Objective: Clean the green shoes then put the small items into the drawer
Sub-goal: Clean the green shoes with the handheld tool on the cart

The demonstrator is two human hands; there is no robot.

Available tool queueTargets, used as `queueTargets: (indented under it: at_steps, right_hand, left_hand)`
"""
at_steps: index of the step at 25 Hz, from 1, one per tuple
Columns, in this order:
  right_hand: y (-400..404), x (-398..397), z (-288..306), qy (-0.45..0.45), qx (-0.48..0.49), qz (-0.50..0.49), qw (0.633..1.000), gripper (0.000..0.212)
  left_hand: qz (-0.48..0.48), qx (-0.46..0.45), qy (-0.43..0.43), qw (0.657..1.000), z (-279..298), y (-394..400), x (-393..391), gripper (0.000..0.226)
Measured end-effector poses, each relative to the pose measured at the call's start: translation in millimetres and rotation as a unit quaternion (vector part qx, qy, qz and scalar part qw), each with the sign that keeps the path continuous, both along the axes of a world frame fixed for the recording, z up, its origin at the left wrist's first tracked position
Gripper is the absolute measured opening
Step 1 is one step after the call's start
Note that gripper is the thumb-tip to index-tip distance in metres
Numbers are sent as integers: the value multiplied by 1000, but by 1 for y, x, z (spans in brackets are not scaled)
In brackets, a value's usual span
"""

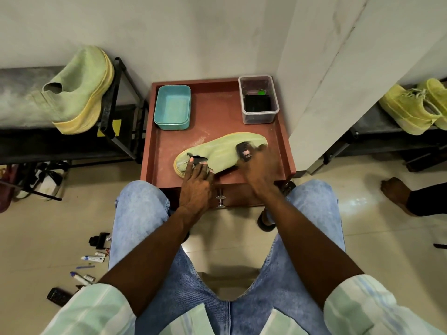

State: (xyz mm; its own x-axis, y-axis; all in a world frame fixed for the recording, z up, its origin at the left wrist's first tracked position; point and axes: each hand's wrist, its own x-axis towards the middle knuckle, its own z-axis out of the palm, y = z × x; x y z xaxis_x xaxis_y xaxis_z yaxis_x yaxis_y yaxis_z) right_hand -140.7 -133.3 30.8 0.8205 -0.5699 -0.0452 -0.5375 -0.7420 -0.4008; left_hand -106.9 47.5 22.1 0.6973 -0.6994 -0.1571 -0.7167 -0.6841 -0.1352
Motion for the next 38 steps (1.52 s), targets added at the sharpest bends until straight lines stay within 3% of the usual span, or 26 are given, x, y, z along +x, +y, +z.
queueTargets:
  at_steps: [2,3,7,11,15,18,20,22,24,27,29,31,35,38]
  right_hand:
    - [22,-1,-1,22,87,134,987,54]
    - [16,-1,0,18,93,141,985,53]
    - [-34,-3,5,-19,-22,-58,998,49]
    - [-10,2,2,16,0,80,997,52]
    - [-29,8,2,3,107,37,994,58]
    - [-46,9,5,-1,-18,-38,999,48]
    - [-32,15,8,17,-85,-15,996,46]
    - [-9,23,2,33,8,102,994,47]
    - [-8,27,1,56,120,131,983,51]
    - [-34,29,3,-2,16,8,1000,47]
    - [-31,34,3,8,35,71,997,47]
    - [-22,38,3,63,125,163,977,55]
    - [-37,54,4,8,24,78,997,49]
    - [-32,60,12,47,129,177,975,51]
  left_hand:
    - [4,-28,-2,1000,-4,1,1,62]
    - [6,-36,-8,999,-7,2,2,56]
    - [15,-91,-2,996,-9,-1,2,46]
    - [47,-188,-7,981,-11,-16,5,35]
    - [34,-185,17,982,-20,-25,9,45]
    - [-24,-175,-1,984,-21,-24,15,53]
    - [-29,-184,-12,983,-22,-24,19,48]
    - [-19,-189,-4,982,-25,-25,17,35]
    - [-5,-188,25,982,-25,-26,16,39]
    - [9,-195,43,980,-24,-26,20,53]
    - [16,-195,51,979,-22,-26,20,54]
    - [19,-199,58,978,-22,-26,20,49]
    - [21,-240,54,969,-20,-26,23,40]
    - [18,-245,50,968,-19,-25,25,42]
